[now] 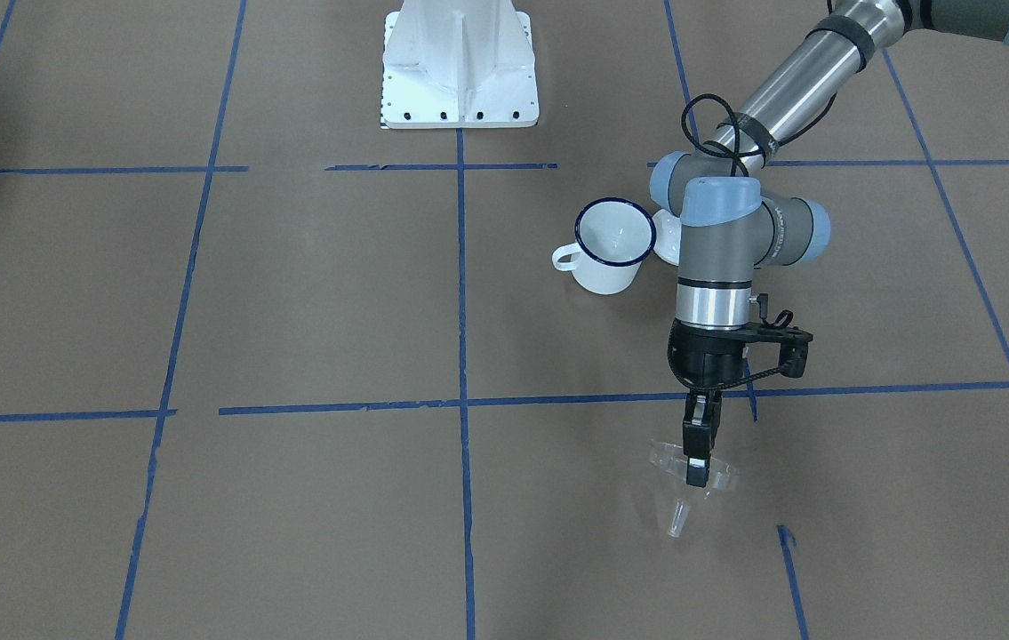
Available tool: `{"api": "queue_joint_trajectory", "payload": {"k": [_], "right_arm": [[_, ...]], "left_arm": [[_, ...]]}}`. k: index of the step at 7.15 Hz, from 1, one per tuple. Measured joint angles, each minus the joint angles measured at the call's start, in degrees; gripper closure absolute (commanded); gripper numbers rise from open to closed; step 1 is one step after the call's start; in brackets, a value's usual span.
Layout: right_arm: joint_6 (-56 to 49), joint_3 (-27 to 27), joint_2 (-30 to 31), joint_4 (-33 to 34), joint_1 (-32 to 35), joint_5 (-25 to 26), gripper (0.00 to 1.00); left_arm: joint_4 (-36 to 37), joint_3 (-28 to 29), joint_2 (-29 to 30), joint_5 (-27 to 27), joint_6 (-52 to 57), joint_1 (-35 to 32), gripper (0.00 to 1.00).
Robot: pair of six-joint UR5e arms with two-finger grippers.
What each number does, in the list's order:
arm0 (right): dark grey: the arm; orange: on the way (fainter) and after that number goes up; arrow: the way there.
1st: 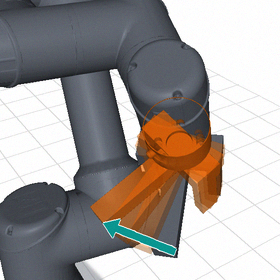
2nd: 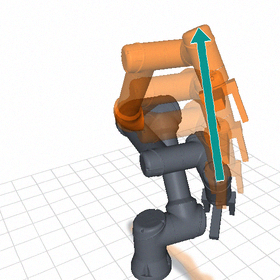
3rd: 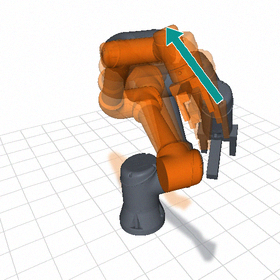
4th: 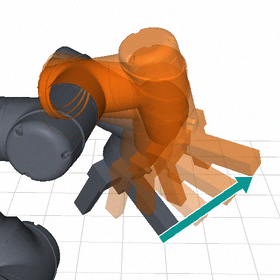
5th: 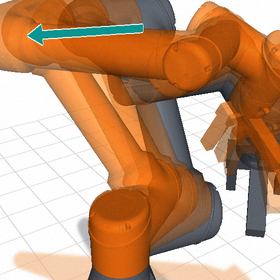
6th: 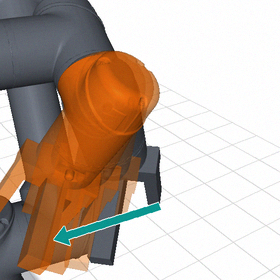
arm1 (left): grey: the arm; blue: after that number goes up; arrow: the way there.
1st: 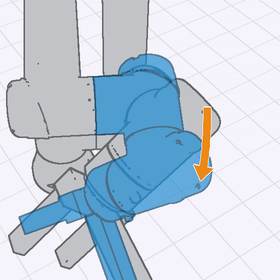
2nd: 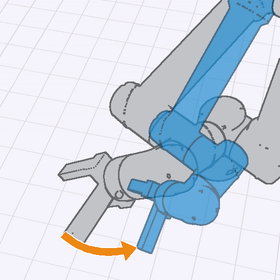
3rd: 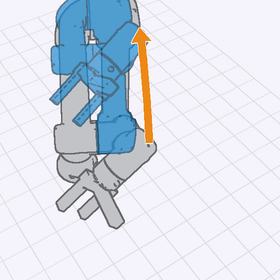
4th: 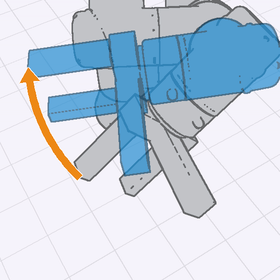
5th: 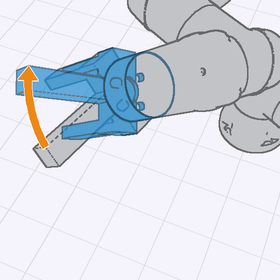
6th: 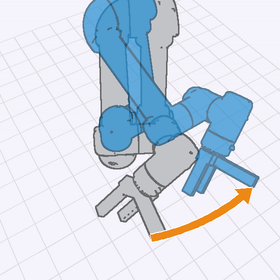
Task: Remove funnel from cup
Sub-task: 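Carry the funnel with the left gripper farther from the robot and lower it, then open the left gripper, releasing the funnel upright on the table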
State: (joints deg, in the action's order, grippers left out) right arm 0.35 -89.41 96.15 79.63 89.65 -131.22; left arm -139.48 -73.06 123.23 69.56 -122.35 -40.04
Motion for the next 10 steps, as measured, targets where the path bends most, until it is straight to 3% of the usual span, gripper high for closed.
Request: {"api": "queue_joint_trajectory", "payload": {"k": [1,3,5,6,8,10], "right_arm": [[0.0,0.01,0.0,0.0,0.0,0.0,0.0],[0.0,0.03,0.0,0.0,0.0,0.0,0.0],[0.0,0.03,0.0,0.0,0.0,0.0,0.0],[0.0,0.03,0.0,0.0,0.0,0.0,0.0],[0.0,0.03,0.0,0.0,0.0,0.0,0.0],[0.0,0.03,0.0,0.0,0.0,0.0,0.0]], "left_arm": [[0.03,0.16,-0.05,-0.02,0.03,0.14,0.17],[0.34,-2.6,-0.49,0.27,5.47,-0.14,0.16],[1.29,-12.45,-4.77,5.05,15.86,-1.49,0.16],[2.41,-19.45,-9.78,10.52,21.38,-2.33,0.0],[5.52,-34.97,-24.67,21.02,33.18,-3.11,0.0],[6.58,-44.11,-38.11,26.35,42.7,-3.79,0.0]]}}
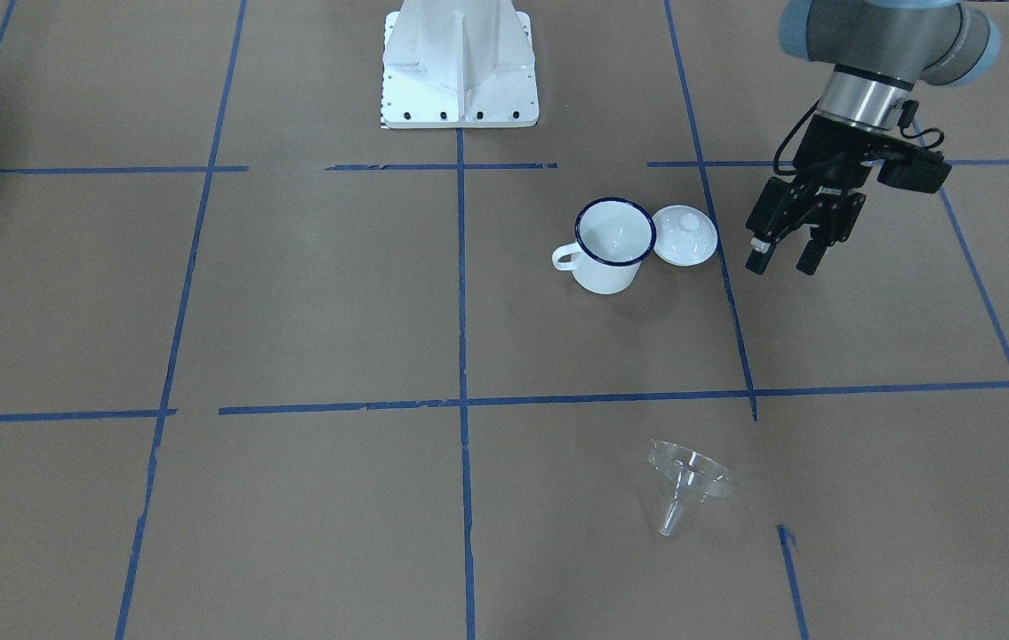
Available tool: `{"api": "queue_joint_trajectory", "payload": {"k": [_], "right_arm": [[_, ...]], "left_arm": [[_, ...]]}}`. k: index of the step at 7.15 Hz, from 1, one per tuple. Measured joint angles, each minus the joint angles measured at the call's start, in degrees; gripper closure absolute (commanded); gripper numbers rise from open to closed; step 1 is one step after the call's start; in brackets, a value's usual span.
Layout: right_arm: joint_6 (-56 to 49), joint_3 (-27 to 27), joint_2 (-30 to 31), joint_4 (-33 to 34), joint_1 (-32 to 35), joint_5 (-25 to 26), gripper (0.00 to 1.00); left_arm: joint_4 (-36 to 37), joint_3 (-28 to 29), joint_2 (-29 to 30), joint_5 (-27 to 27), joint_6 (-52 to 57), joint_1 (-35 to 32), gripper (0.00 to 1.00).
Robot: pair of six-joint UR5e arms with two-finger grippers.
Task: Remove funnel from cup
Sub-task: 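Open the left gripper, releasing the funnel upright on the table, then move the left gripper to the white lidded container and grasp its lid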
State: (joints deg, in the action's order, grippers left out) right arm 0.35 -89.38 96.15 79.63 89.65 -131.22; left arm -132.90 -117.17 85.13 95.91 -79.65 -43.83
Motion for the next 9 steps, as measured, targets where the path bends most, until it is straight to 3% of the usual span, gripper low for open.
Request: {"api": "queue_joint_trajectory", "payload": {"k": [2,6,9], "right_arm": [[0.0,-0.03,0.0,0.0,0.0,0.0,0.0],[0.0,0.0,0.0,0.0,0.0,0.0,0.0],[0.0,0.0,0.0,0.0,0.0,0.0,0.0]], "left_arm": [[6.07,-2.97,-5.2,6.4,9.56,0.81,0.0],[23.44,-1.28,5.03,9.48,13.67,8.88,0.0],[25.25,2.44,8.41,7.61,11.35,11.9,0.0]]}}
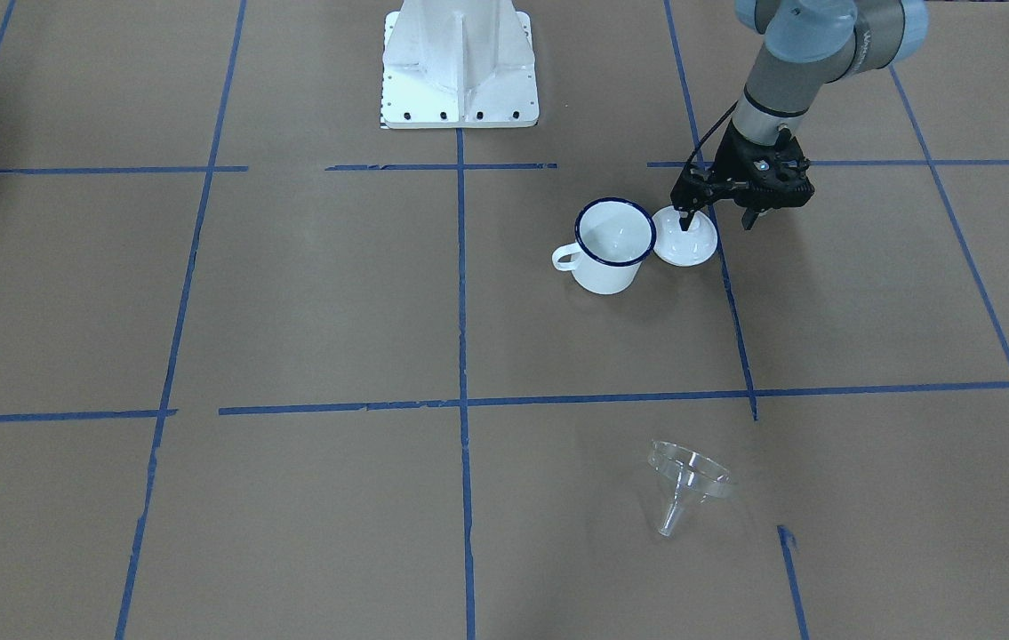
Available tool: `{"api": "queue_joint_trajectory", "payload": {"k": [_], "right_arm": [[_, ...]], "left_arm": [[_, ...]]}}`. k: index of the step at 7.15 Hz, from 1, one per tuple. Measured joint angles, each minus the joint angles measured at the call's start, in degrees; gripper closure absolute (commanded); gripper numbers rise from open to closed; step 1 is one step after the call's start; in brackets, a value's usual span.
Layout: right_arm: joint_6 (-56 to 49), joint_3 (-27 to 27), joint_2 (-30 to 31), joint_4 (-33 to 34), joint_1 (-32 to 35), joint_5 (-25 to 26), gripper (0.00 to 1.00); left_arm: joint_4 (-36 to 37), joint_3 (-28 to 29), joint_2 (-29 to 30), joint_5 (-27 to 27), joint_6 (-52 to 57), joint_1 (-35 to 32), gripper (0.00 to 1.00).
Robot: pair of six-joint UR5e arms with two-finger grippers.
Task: Remove funnel from cup
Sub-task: 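Move the left gripper to the white lidded container and grasp its lid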
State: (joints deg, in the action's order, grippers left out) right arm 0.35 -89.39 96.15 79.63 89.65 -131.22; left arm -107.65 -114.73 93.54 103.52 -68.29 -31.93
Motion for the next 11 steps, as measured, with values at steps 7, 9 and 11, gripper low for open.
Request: {"api": "queue_joint_trajectory", "payload": {"k": [7,9,11], "right_arm": [[0.0,0.0,0.0,0.0,0.0,0.0,0.0],[0.0,0.0,0.0,0.0,0.0,0.0,0.0],[0.0,0.0,0.0,0.0,0.0,0.0,0.0]], "left_arm": [[0.16,1.06,1.2,-1.12,-0.52,3.03,0.18],[0.16,1.09,1.16,-1.11,-0.53,3.14,0.18],[0.18,1.09,1.13,-1.05,-0.53,3.24,0.67]]}}
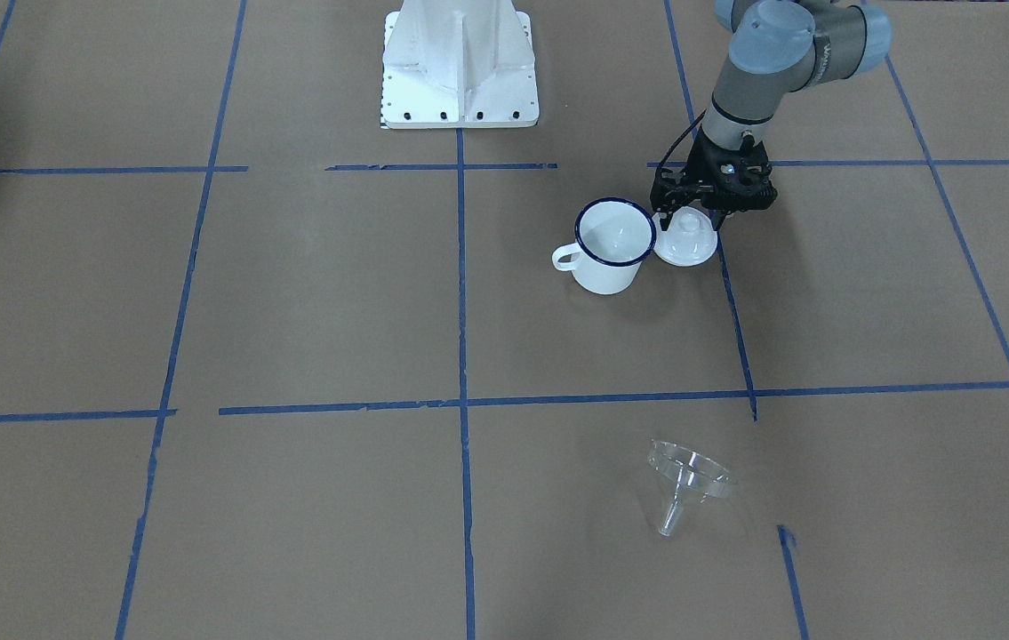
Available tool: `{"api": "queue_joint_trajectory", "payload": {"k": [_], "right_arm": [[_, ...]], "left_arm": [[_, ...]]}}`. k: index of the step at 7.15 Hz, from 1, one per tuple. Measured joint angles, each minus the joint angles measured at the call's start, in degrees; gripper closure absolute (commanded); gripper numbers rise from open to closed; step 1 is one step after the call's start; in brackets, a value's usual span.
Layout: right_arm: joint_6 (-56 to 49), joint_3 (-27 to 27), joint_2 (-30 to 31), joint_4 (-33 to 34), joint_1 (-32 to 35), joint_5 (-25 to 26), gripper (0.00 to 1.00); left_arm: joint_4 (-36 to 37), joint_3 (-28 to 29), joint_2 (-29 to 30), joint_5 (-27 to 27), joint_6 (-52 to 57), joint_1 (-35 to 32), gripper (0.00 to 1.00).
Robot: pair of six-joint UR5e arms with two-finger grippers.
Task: Remove funnel from cup
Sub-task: 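Move the left gripper to the white lidded container and grasp its lid, then carry the white lid with the left gripper onto the white mug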
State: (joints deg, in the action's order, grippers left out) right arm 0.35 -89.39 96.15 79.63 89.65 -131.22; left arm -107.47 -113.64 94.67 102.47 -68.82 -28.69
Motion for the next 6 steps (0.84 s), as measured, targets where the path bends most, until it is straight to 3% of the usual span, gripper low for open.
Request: {"api": "queue_joint_trajectory", "payload": {"k": [1,2,6], "right_arm": [[0.0,0.0,0.0,0.0,0.0,0.0,0.0],[0.0,0.0,0.0,0.0,0.0,0.0,0.0],[0.0,0.0,0.0,0.0,0.0,0.0,0.0]], "left_arm": [[0.11,0.0,0.0,0.0,0.0,0.02,0.79],[0.26,-0.04,-0.03,0.01,0.0,0.06,1.0],[0.54,-1.41,-0.45,0.09,0.15,-0.05,1.0]]}}
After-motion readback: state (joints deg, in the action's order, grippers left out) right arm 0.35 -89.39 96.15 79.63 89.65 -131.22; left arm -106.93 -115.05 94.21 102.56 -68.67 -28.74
